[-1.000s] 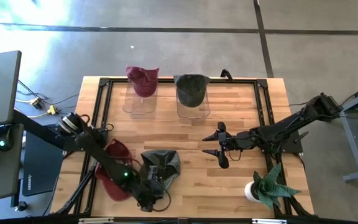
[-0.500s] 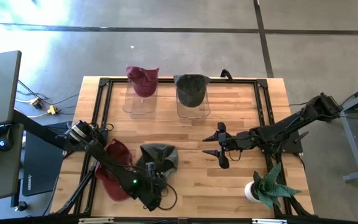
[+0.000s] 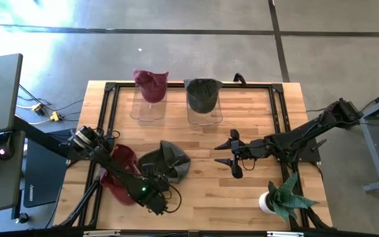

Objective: Pick & Place hat
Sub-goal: Put the gray cap into the right transparent bin

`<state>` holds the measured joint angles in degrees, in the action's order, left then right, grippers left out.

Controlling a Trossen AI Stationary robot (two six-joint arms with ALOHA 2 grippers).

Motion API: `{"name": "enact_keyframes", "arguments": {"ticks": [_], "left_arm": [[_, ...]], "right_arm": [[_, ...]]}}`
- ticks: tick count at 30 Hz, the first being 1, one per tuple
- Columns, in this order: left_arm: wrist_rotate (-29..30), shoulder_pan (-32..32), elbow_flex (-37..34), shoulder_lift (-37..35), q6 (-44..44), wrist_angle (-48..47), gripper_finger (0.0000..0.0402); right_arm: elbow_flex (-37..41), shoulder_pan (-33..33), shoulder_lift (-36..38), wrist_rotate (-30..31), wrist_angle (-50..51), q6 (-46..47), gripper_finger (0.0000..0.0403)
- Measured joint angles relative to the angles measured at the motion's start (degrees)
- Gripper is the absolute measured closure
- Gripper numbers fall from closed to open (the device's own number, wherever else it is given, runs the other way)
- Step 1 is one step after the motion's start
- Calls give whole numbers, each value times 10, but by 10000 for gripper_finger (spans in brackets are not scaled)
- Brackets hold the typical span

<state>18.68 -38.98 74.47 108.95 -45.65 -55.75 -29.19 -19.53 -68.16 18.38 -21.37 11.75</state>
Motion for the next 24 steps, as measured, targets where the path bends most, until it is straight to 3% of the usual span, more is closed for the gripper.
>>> {"name": "enact_keyframes", "arguments": {"ticks": [5,8,11,14,16,18,21,23,24], "left_arm": [[115,-10,1,-64,83,2,397],[192,-25,-18,-129,143,34,398],[269,-35,-77,-202,201,125,399],[301,-30,-193,-291,266,306,400],[272,-12,-297,-349,326,496,400],[166,19,-408,-389,379,746,400],[-40,74,-553,-405,400,1129,401],[-130,103,-618,-393,370,1334,401],[-147,112,-639,-384,355,1400,401]], "right_arm": [[-2,-10,14,-7,4,-21,183],[-27,-36,38,18,27,-38,183],[-57,-81,51,78,48,-66,183],[-81,-128,48,148,57,-102,183],[-95,-154,43,192,56,-120,183],[-105,-175,39,230,58,-136,183],[-117,-197,37,276,57,-154,183],[-122,-205,37,295,57,-155,183],[-122,-205,37,297,55,-151,183]]}}
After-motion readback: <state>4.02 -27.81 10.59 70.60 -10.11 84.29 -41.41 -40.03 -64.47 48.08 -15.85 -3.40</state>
